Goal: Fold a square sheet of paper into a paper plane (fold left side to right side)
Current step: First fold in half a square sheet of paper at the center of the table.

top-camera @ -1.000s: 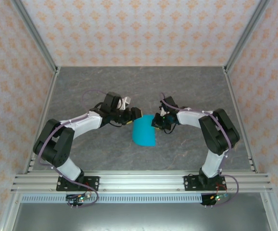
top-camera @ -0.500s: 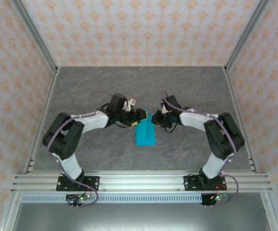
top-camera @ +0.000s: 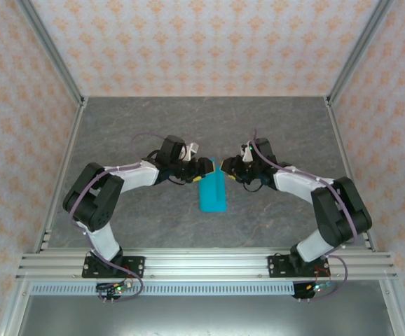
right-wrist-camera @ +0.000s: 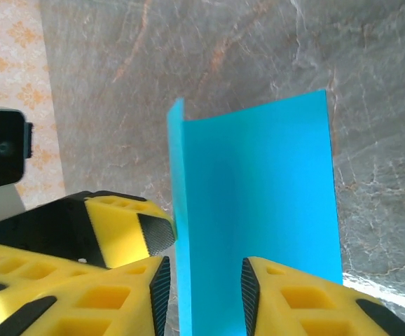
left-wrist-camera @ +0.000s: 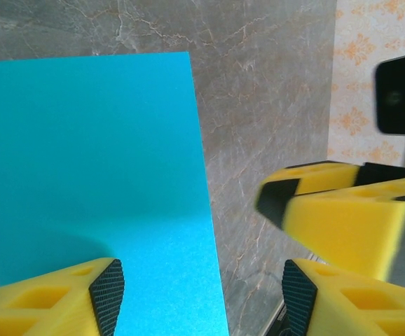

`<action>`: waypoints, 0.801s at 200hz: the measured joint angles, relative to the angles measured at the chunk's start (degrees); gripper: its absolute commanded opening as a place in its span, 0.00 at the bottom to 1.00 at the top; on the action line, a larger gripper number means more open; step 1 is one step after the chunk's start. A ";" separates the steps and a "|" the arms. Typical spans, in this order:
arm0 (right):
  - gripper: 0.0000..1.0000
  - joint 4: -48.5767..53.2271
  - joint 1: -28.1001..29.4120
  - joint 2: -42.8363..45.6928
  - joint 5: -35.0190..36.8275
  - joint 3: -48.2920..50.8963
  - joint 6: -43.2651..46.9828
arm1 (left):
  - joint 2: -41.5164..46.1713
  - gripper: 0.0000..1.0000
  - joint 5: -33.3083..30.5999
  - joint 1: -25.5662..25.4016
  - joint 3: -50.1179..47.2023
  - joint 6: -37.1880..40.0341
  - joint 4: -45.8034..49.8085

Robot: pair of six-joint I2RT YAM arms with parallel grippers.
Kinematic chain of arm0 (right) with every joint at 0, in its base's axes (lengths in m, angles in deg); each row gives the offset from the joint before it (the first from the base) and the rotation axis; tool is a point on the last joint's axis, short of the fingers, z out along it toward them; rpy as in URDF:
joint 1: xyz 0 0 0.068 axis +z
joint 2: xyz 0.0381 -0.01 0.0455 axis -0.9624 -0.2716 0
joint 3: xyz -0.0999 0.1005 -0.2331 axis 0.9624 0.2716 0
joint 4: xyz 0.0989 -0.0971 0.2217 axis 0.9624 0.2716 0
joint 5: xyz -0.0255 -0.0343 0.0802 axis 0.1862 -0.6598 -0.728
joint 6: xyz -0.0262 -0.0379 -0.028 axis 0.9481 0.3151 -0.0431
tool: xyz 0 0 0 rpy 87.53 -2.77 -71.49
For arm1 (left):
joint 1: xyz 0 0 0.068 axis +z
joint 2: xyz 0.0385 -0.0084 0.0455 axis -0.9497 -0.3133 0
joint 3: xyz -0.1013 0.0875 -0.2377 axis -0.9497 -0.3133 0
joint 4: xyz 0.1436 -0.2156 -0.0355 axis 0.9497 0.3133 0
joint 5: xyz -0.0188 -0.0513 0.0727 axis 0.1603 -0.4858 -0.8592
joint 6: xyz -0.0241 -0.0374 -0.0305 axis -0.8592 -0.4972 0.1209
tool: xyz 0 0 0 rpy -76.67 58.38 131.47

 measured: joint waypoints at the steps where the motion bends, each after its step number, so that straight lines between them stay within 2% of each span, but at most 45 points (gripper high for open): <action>1: 0.35 -0.07 0.00 -0.09 -0.02 0.00 -0.04 | 0.00 0.60 -0.02 0.00 0.00 -0.02 0.00; 54: 0.33 -6.34 1.51 -4.72 -3.32 0.00 -4.22 | 0.00 0.52 -0.24 0.04 0.00 -0.02 0.02; 87: 0.19 -7.98 1.66 -5.62 -4.04 -0.02 -5.25 | 0.00 0.50 -0.66 0.04 0.00 0.00 0.04; 111: 0.07 -8.04 1.90 -5.77 -4.04 -0.04 -4.92 | 0.00 0.53 -0.63 0.02 0.00 0.02 0.02; 136: 0.03 -6.56 2.03 -5.81 -3.26 -0.11 -3.96 | 0.07 0.60 -0.96 0.00 0.00 0.31 0.22; 160: 0.03 -3.41 2.03 -5.84 -1.05 -0.31 -2.36 | 2.36 0.63 -3.85 0.00 -0.63 1.97 3.65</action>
